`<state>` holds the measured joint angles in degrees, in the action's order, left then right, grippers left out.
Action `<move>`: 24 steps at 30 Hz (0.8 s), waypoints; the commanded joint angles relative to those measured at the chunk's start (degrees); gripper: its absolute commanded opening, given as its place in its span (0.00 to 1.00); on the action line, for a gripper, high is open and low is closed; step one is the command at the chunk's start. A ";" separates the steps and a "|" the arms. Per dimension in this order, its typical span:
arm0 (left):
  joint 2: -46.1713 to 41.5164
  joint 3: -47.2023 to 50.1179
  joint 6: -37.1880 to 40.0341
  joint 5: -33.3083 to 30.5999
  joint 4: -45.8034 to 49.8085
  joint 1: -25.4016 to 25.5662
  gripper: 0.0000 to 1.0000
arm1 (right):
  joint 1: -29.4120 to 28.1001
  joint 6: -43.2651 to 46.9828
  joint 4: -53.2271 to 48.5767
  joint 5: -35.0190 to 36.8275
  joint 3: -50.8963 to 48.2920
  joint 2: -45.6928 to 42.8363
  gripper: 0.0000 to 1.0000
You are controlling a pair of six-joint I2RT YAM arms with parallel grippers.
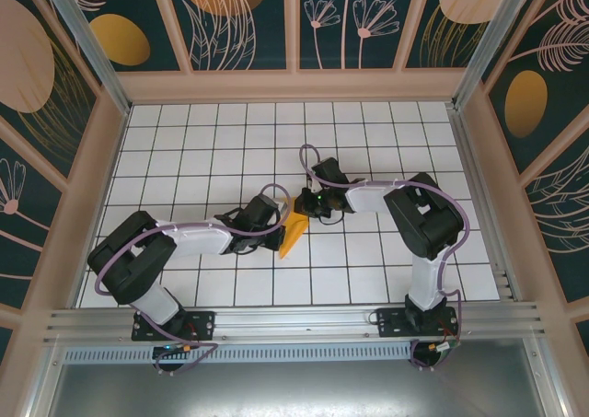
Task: Fold a paper plane with a square sheet of paper (pick it up from the middle)
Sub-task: Third fold the triangle at the center of the table.
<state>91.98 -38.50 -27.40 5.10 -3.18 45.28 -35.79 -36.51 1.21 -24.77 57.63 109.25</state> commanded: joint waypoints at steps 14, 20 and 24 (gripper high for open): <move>0.39 -0.43 -0.99 -0.84 1.02 -0.43 0.04 | 0.29 -3.98 2.11 2.35 -1.98 -7.21 0.16; 0.30 -0.26 -0.73 0.58 0.29 -0.41 0.04 | 1.59 -8.59 7.11 3.91 -11.62 -20.30 0.19; 0.21 -0.15 -0.55 1.75 -0.07 -0.37 0.04 | -1.31 -14.11 14.33 3.20 -20.61 -26.33 0.09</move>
<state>91.98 -38.50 -27.75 5.69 -3.22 45.25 -35.07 -45.19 9.80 -21.91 42.30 85.08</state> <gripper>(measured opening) 0.047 0.107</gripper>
